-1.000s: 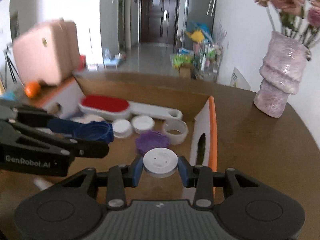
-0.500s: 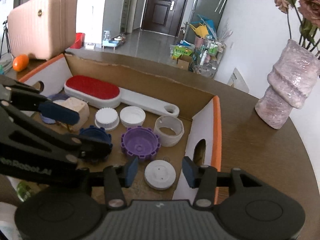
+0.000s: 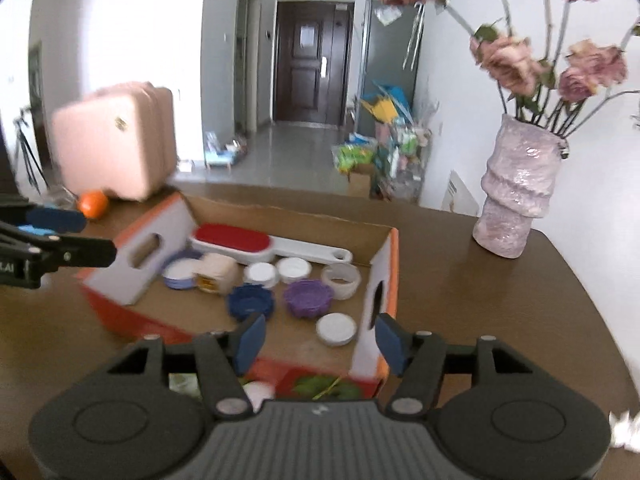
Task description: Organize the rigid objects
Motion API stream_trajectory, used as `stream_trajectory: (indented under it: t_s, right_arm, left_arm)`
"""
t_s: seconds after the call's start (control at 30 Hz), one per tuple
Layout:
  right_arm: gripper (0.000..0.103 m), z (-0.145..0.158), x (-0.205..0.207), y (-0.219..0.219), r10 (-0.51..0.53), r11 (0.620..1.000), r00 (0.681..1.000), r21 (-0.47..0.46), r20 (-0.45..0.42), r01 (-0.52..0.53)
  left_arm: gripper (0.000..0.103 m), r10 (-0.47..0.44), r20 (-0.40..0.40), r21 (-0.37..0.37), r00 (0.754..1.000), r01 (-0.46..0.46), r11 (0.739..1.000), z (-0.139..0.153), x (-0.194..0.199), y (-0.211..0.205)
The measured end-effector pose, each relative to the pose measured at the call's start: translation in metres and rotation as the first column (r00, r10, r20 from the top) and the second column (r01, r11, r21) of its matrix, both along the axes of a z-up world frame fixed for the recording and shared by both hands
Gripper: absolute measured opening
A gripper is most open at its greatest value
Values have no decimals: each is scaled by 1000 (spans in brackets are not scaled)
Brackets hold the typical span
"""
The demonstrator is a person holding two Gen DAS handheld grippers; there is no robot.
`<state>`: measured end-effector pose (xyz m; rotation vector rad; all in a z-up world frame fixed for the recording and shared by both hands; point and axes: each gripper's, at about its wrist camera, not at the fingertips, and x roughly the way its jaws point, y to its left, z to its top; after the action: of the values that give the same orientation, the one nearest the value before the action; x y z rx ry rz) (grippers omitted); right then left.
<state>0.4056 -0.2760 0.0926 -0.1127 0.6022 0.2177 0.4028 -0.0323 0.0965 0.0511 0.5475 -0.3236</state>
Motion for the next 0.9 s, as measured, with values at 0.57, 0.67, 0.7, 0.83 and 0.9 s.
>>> stream_trajectory:
  t_s: [0.57, 0.67, 0.7, 0.83, 0.9]
  right_arm:
    - [76, -49, -227, 18, -93, 981, 985, 180, 146, 66]
    - [76, -59, -246, 20, -80, 979, 990, 198, 112, 57]
    - [76, -59, -249, 20, -77, 978, 991, 204, 109, 54]
    - [76, -57, -257, 27, -76, 982, 989, 184, 125, 52]
    - [76, -58, -256, 28, -71, 982, 990, 183, 122, 48]
  left_arm:
    - [96, 94, 117, -16, 989, -93, 996, -55, -233, 37]
    - [96, 100, 61, -43, 993, -98, 994, -61, -242, 41]
    - [96, 105, 65, -45, 992, -102, 994, -60, -242, 42]
    - [96, 112, 95, -54, 989, -107, 993, -53, -244, 43]
    - [96, 108, 98, -59, 989, -103, 993, -53, -244, 42]
